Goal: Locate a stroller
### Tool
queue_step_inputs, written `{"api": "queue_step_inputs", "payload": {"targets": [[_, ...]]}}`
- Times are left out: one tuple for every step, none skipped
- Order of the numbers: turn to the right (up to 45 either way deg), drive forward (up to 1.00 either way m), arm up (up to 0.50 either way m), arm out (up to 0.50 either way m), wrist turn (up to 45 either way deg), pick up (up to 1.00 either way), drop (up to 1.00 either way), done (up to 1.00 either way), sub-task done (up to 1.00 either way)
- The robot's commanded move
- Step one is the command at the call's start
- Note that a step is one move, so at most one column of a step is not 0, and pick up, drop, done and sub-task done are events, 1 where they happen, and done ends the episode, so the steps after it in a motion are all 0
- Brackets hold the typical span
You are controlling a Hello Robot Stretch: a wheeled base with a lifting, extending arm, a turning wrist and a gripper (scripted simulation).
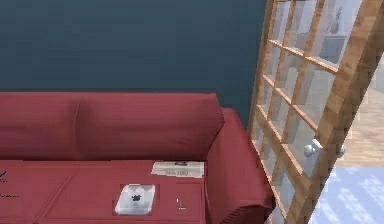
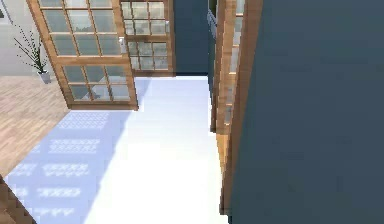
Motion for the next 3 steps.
{"api": "queue_step_inputs", "payload": {"targets": [[0.0, 0.1, 0.0, 0.0, 0.0, 0.0, 0.0, 0.0, 0.0], [-45.0, 0.0, 0.0, 0.0, 0.0, 0.0, 0.0, 0.0, 0.0], [-42.0, 0.0, 0.0, 0.0, 0.0, 0.0, 0.0, 0.0, 0.0]]}}
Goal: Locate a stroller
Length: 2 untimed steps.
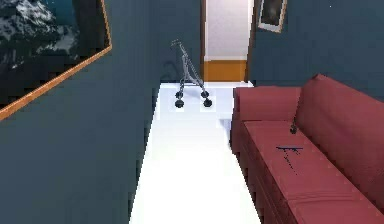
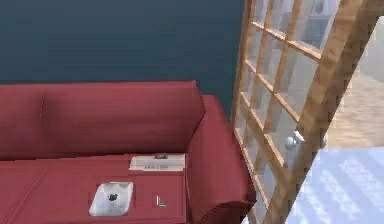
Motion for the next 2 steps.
{"api": "queue_step_inputs", "payload": {"targets": [[0.0, 1.0, 0.0, 0.0, 0.0, 0.0, 0.0, 0.0, 0.0], [-3.0, 0.0, 0.0, 0.0, 0.0, 0.0, 0.0, 0.0, 0.0]]}}
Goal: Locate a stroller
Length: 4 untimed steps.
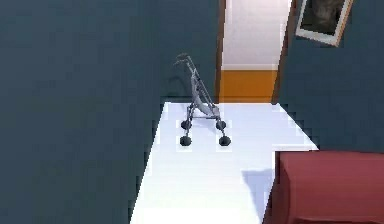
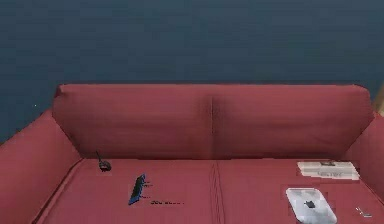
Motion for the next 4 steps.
{"api": "queue_step_inputs", "payload": {"targets": [[0.0, 1.0, 0.0, 0.0, 0.0, 0.0, 0.0, 0.0, 0.0], [-9.0, 0.0, 0.0, 0.0, 0.0, 0.0, 0.0, 0.0, 0.0], [0.0, 0.15, 0.0, 0.0, 0.0, 0.0, 0.0, 0.0, 0.0], [18.0, 0.0, 0.0, 0.0, 0.0, 0.0, 0.0, 0.0, 0.0]]}}
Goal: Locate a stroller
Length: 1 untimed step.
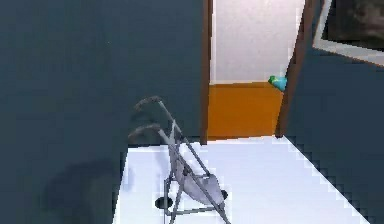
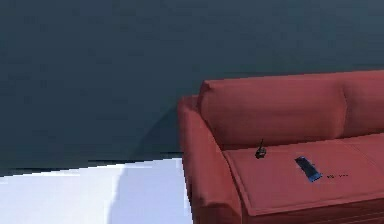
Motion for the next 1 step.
{"api": "queue_step_inputs", "payload": {"targets": [[0.0, 0.0, 0.0, 0.0, 0.0, 0.0, 0.0, 1.0, 0.0]]}}
